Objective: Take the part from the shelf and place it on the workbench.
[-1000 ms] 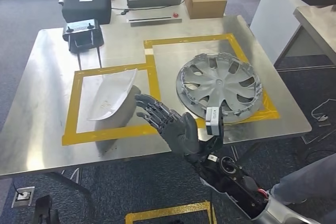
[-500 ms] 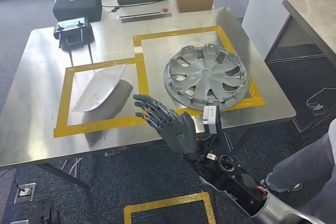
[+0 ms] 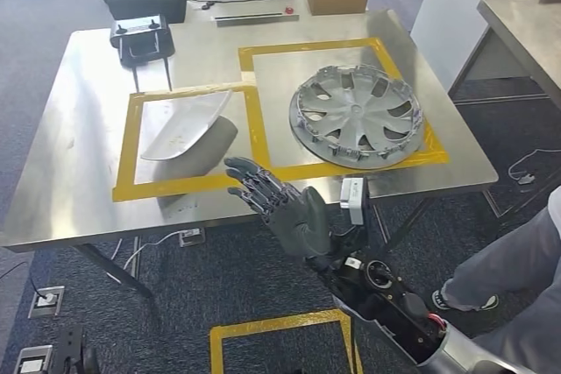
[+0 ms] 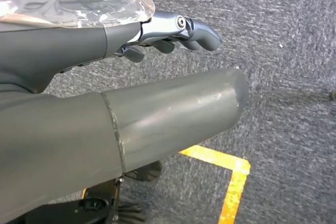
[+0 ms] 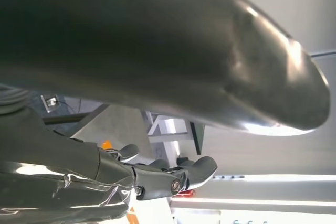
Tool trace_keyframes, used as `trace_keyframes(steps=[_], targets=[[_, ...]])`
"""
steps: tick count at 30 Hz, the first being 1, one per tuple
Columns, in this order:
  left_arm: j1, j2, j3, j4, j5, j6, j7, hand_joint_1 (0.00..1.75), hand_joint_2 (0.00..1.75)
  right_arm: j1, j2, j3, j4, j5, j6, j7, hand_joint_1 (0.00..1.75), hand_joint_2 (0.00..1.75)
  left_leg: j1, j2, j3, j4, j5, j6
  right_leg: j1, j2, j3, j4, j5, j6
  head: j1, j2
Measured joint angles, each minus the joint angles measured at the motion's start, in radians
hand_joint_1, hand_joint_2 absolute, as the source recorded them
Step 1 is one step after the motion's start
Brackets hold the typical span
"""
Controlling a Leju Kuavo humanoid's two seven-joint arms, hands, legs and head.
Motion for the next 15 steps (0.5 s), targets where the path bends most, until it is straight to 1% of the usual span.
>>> trace_keyframes(steps=[1,2,3,4,5,6,7,8,9,10,11,12,13,14,15], targets=[[0.000,0.000,0.000,0.000,0.000,0.000,0.000,0.00,0.00,0.001,0.000,0.000,0.002,0.000,-0.001,0.000,0.00,0.00,-0.002,0.001,-0.009,0.003,0.005,0.002,0.000,0.000,0.000,0.029,-0.008,-0.002,0.000,0.000],[0.000,0.000,0.000,0.000,0.000,0.000,0.000,0.00,0.00,0.003,0.000,0.000,0.003,0.001,-0.002,0.000,0.00,0.00,-0.003,0.001,-0.018,0.007,0.009,0.002,0.001,0.000,0.019,0.018,0.006,-0.005,0.001,0.000],[0.000,0.000,0.000,0.000,-0.001,0.000,0.000,0.00,0.00,0.004,0.000,0.000,0.004,0.002,-0.003,0.000,0.00,0.00,-0.005,0.000,-0.027,0.011,0.013,0.001,0.001,0.000,0.053,-0.022,0.031,-0.010,0.002,0.000],[0.000,0.000,0.000,0.000,-0.001,0.000,0.000,0.00,0.00,0.004,0.000,-0.001,0.004,0.003,-0.003,0.000,0.00,0.00,-0.006,0.000,-0.033,0.014,0.016,-0.001,0.003,0.000,0.098,-0.093,0.060,-0.017,0.003,0.000],[0.000,-0.001,0.000,0.000,-0.002,0.000,0.000,0.00,0.00,0.003,0.000,-0.002,0.004,0.004,-0.004,0.000,0.00,0.00,-0.008,0.000,-0.039,0.018,0.021,-0.004,0.006,0.001,0.140,-0.165,0.082,-0.024,0.004,0.000],[-0.001,-0.002,0.000,0.000,-0.003,0.000,0.000,0.00,0.00,0.002,0.000,-0.003,0.003,0.005,-0.004,0.000,0.00,0.00,-0.008,0.000,-0.045,0.020,0.027,-0.009,0.009,0.001,0.169,-0.218,0.093,-0.029,0.004,0.000],[-0.001,-0.003,0.000,0.000,-0.004,0.000,0.000,0.00,0.00,0.000,0.000,-0.004,0.003,0.005,-0.004,0.000,0.00,0.00,-0.008,0.001,-0.049,0.021,0.033,-0.014,0.012,0.002,0.183,-0.249,0.096,-0.033,0.005,0.000],[-0.002,-0.003,0.000,0.000,-0.004,0.000,0.000,0.00,0.00,0.000,0.000,-0.004,0.003,0.005,-0.004,0.000,0.00,0.00,-0.007,0.001,-0.053,0.020,0.041,-0.021,0.015,0.003,0.185,-0.259,0.098,-0.035,0.005,0.000],[-0.002,-0.002,0.000,0.000,-0.004,0.000,0.001,0.00,0.00,-0.001,0.000,-0.005,0.003,0.005,-0.004,0.000,0.00,0.00,-0.007,0.001,-0.057,0.018,0.047,-0.027,0.014,0.003,0.182,-0.264,0.103,-0.038,0.005,0.000],[-0.003,-0.002,0.000,0.000,-0.005,0.000,0.001,0.00,0.00,-0.001,0.000,-0.005,0.003,0.006,-0.003,0.000,0.00,0.00,-0.008,0.001,-0.063,0.020,0.046,-0.033,0.011,0.002,0.177,-0.269,0.111,-0.042,0.004,0.000],[-0.003,-0.001,0.000,0.000,-0.005,0.000,0.002,0.00,0.00,-0.002,0.001,-0.005,0.003,0.006,-0.003,0.000,0.00,0.00,-0.008,0.000,-0.073,0.032,0.030,-0.039,0.007,0.001,0.170,-0.275,0.120,-0.046,0.002,0.000],[-0.004,-0.001,0.000,0.000,-0.005,0.000,0.002,0.00,0.00,-0.002,0.001,-0.005,0.003,0.006,-0.002,0.000,0.00,0.00,-0.009,-0.001,-0.089,0.063,-0.001,-0.045,0.004,-0.001,0.161,-0.280,0.129,-0.051,-0.001,0.000],[-0.004,-0.002,0.000,0.000,-0.004,0.000,0.002,0.00,0.00,-0.003,0.002,-0.005,0.003,0.006,-0.002,0.001,0.00,0.00,-0.006,-0.001,-0.110,0.112,-0.046,-0.051,0.004,-0.002,0.150,-0.280,0.137,-0.056,-0.005,0.000],[-0.004,-0.001,0.000,0.000,-0.004,0.000,0.002,0.00,0.00,-0.003,0.002,-0.005,0.003,0.006,-0.002,0.001,0.00,0.00,-0.004,-0.001,-0.132,0.180,-0.095,-0.057,0.005,-0.003,0.137,-0.279,0.146,-0.060,-0.008,0.000],[-0.004,-0.001,0.000,0.000,-0.003,0.000,0.002,0.00,0.00,-0.003,0.003,-0.005,0.004,0.006,-0.001,0.002,0.00,0.00,-0.003,-0.001,-0.149,0.245,-0.128,-0.061,0.006,-0.004,0.124,-0.276,0.154,-0.062,-0.011,0.000]])
